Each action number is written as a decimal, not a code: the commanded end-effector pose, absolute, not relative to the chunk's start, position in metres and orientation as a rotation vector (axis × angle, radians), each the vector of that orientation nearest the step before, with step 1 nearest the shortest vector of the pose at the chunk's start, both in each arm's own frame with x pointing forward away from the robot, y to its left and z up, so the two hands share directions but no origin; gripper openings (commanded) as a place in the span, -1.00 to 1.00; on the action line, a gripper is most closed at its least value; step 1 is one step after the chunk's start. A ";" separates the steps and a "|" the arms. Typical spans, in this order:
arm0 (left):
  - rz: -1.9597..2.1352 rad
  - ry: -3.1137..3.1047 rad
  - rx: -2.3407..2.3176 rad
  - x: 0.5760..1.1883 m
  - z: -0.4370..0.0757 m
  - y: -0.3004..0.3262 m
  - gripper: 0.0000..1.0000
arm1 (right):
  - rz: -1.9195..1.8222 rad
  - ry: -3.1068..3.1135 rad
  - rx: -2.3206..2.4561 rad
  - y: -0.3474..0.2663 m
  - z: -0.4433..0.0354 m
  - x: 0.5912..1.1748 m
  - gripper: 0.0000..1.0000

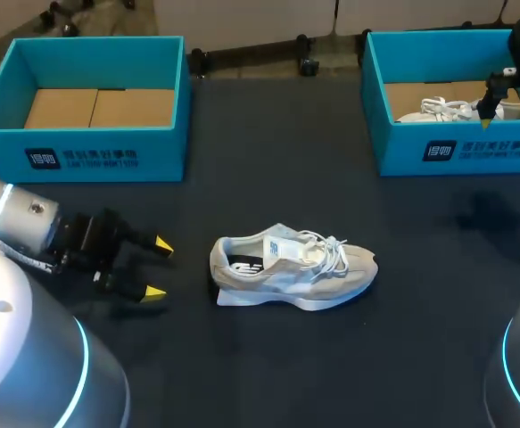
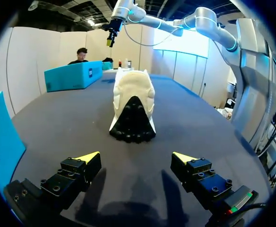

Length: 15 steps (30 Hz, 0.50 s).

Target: Take the shoe out of the shoebox, open the shoe tongue, remove and reinsert the insole, then place the shoe into the shoebox

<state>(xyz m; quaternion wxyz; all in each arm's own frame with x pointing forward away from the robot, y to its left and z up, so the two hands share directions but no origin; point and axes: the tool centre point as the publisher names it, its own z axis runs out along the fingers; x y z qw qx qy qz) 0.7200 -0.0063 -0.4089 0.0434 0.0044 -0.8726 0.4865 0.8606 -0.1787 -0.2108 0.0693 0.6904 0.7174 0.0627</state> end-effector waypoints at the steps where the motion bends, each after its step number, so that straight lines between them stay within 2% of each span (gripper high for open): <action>1: 1.487 -2.675 0.017 0.717 -0.408 -0.006 1.00 | 0.192 2.159 2.078 -0.179 -0.211 0.860 1.00; 15: 1.573 -2.636 0.067 0.722 -0.408 -0.018 1.00 | 0.192 2.159 2.078 -0.179 -0.211 0.860 1.00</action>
